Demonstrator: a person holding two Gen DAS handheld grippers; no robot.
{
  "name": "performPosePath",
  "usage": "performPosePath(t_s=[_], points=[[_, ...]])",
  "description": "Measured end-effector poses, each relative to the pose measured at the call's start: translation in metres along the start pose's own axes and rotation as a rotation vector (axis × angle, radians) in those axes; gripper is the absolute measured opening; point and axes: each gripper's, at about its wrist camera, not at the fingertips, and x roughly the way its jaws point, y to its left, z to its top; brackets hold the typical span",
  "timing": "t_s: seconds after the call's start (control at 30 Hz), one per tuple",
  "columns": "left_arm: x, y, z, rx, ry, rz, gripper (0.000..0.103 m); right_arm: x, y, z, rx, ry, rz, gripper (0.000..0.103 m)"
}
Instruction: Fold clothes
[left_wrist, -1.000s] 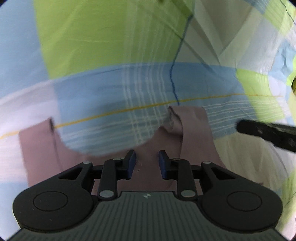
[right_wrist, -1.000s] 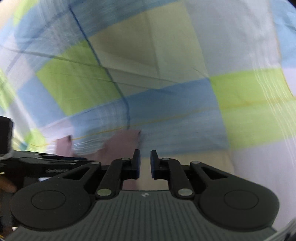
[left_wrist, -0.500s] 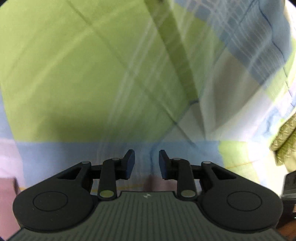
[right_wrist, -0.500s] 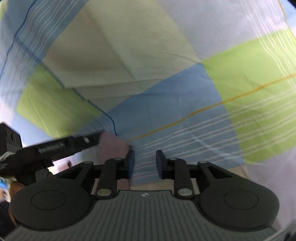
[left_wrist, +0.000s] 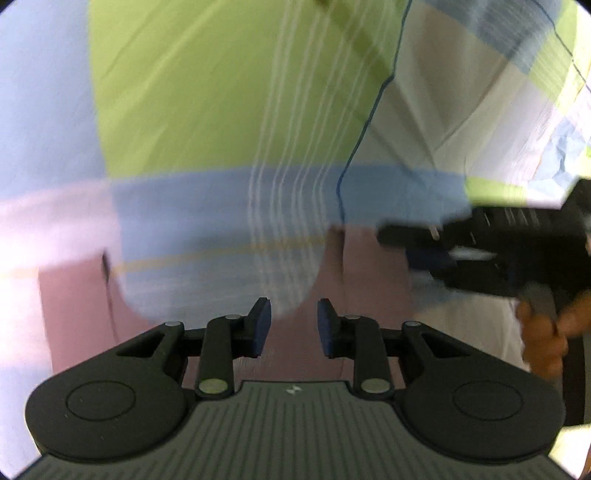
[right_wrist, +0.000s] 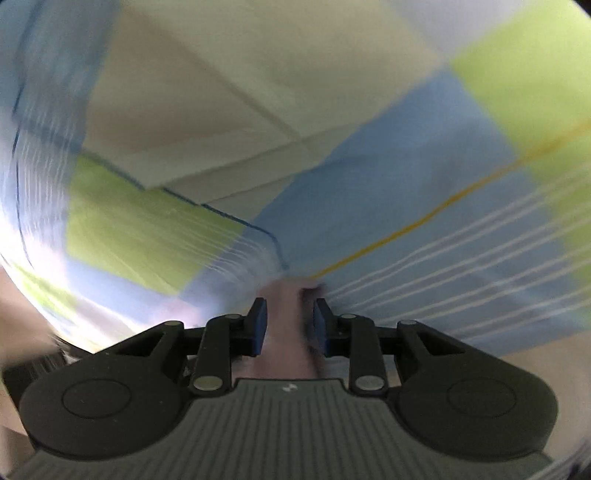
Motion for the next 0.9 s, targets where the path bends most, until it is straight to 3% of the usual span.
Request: performPosePath(t_s=[0.1,0.17,0.23,0.3,0.37,0.53,0.6,0.63,0.67,0.7,0.77,0.8,0.9], points=[[-0.003,0.009,-0.008,-0.035,0.0,0.027,0.033,0.002,0.007,0.003,-0.014,-0.047,0.025,0.024],[-0.007,0.016,-0.013,-0.057,-0.002,0.057,0.033,0.001,0.023,0.006,-0.132,-0.109,-0.106,0.024],[-0.016,0.021,-0.016,-0.056,-0.003,0.078,0.033,0.002,0.032,0.002,-0.217,-0.078,-0.167,0.025],[-0.023,0.026,-0.018,-0.039,-0.004,0.11,0.034,0.004,0.041,-0.002,-0.302,-0.045,-0.225,0.037],[-0.03,0.036,-0.018,-0.028,-0.002,0.146,0.034,-0.004,0.044,-0.002,-0.289,-0.014,-0.228,0.056],[-0.06,0.069,-0.018,-0.045,-0.028,0.177,0.034,-0.041,0.04,0.013,-0.115,-0.039,-0.295,0.066],[-0.064,0.08,-0.019,-0.036,-0.036,0.166,0.034,-0.055,0.054,0.006,-0.163,-0.095,-0.323,0.059],[-0.059,0.083,-0.019,-0.025,-0.035,0.165,0.034,-0.059,0.064,-0.001,-0.228,-0.114,-0.316,0.038],[-0.052,0.088,-0.019,-0.01,-0.034,0.162,0.035,-0.052,0.076,-0.011,-0.325,-0.077,-0.296,0.016],[-0.045,0.092,-0.018,-0.007,-0.033,0.159,0.035,-0.046,0.081,-0.016,-0.37,-0.054,-0.291,0.011],[-0.028,0.1,-0.013,-0.014,-0.038,0.148,0.035,-0.011,0.099,-0.044,-0.548,0.083,-0.268,0.005],[-0.021,0.104,-0.009,-0.013,-0.051,0.142,0.035,0.007,0.102,-0.054,-0.613,0.121,-0.312,0.005],[-0.002,0.113,0.022,0.003,-0.107,0.157,0.035,0.038,0.096,-0.055,-0.698,0.082,-0.454,0.0]])
